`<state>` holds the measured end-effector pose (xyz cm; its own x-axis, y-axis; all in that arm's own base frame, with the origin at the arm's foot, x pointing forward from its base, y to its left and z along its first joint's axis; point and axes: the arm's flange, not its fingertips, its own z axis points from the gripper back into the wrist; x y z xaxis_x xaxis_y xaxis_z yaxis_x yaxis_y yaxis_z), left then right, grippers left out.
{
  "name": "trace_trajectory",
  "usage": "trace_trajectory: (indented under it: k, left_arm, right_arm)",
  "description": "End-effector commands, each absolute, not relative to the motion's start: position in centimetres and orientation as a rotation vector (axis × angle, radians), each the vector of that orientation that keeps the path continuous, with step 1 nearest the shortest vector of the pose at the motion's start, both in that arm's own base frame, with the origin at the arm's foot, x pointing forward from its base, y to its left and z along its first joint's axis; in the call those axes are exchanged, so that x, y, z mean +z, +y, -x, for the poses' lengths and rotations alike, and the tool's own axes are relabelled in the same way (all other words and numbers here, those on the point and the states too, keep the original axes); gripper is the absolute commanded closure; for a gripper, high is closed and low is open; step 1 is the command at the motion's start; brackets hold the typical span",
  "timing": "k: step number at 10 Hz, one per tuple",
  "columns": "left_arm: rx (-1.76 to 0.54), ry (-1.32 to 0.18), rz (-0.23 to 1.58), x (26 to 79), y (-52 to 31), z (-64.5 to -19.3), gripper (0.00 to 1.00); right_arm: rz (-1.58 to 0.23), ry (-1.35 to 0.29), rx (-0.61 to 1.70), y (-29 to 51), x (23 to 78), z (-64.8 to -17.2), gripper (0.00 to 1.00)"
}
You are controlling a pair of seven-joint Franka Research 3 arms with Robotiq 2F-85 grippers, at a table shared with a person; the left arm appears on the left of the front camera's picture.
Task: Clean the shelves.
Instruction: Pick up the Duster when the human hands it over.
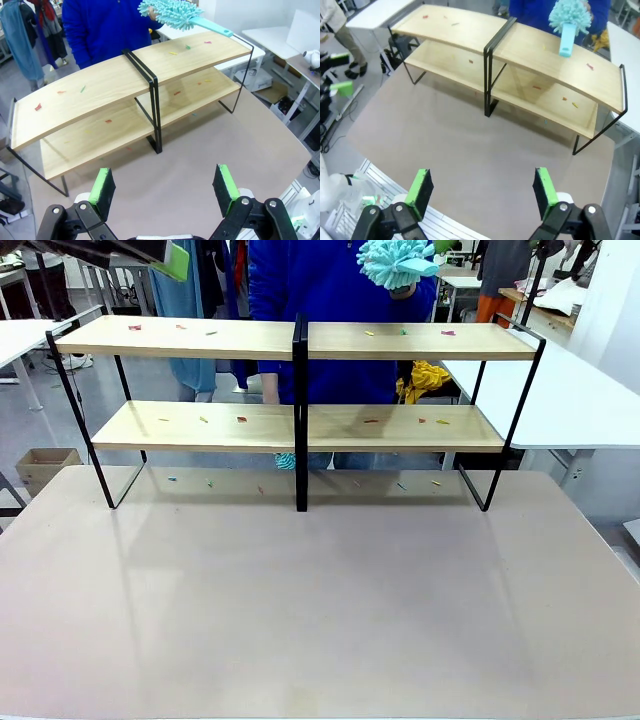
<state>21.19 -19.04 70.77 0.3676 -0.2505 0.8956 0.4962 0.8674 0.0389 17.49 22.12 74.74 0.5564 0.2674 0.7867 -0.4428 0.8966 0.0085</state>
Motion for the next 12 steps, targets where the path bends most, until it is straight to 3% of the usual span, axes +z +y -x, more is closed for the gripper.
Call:
trace_trajectory:
  k: [1,12]
  left_arm:
    - [-0.49,-1.105,0.248,70.7,-18.9,-21.3,0.0]
    - [-0.49,-1.105,0.248,70.7,-18.9,-21.3,0.0]
  right_arm:
    - [-0.233,-0.941,0.439,20.3,72.1,-15.4,0.0]
    - [-0.329,-0.979,0.372,17.0,71.8,-16.9,0.0]
